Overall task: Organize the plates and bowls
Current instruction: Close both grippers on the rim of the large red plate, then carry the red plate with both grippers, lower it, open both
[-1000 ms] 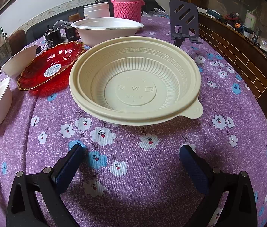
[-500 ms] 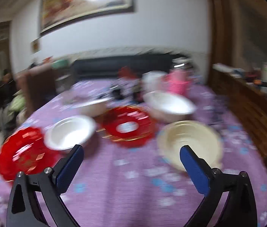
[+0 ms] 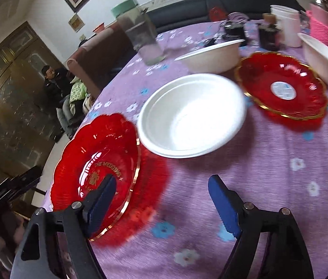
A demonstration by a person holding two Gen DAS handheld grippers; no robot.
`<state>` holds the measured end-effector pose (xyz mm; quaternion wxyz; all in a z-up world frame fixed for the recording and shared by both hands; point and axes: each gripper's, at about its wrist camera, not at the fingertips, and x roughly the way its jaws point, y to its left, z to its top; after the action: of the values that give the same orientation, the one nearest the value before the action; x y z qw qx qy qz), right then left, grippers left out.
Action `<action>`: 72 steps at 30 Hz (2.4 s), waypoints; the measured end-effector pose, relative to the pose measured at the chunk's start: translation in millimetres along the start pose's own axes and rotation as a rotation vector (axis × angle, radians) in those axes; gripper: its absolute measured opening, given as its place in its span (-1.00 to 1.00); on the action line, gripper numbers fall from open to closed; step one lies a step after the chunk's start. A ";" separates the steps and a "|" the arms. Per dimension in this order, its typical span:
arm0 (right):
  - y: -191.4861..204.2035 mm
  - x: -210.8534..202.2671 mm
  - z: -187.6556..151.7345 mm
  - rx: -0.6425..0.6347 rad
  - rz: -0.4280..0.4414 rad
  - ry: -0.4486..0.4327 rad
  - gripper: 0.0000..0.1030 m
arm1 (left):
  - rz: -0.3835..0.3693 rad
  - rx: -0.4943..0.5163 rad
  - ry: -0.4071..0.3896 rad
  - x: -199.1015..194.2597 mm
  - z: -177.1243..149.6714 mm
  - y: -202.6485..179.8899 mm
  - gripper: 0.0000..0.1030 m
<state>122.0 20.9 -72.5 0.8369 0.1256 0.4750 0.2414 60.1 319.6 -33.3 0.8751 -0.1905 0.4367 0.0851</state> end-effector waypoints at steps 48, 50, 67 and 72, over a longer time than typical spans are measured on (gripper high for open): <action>88.9 14.6 16.9 -0.234 -0.017 -0.048 -0.67 | 0.026 -0.005 -0.021 -3.3 27.2 10.1 -0.62; 84.5 26.7 12.8 -0.233 -0.030 -0.023 -0.67 | 0.031 -0.012 0.000 7.9 21.8 14.7 -0.62; 65.9 64.6 -2.9 -0.199 -0.049 0.057 -0.67 | 0.056 -0.058 0.072 46.2 2.5 24.2 -0.39; 67.2 50.3 -4.1 -0.200 -0.049 0.021 -0.62 | 0.020 -0.092 0.038 21.2 1.2 24.3 0.13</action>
<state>121.2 104.3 -82.0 0.8459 0.0270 0.4602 0.2684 66.0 342.0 -55.9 0.8559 -0.2277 0.4510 0.1103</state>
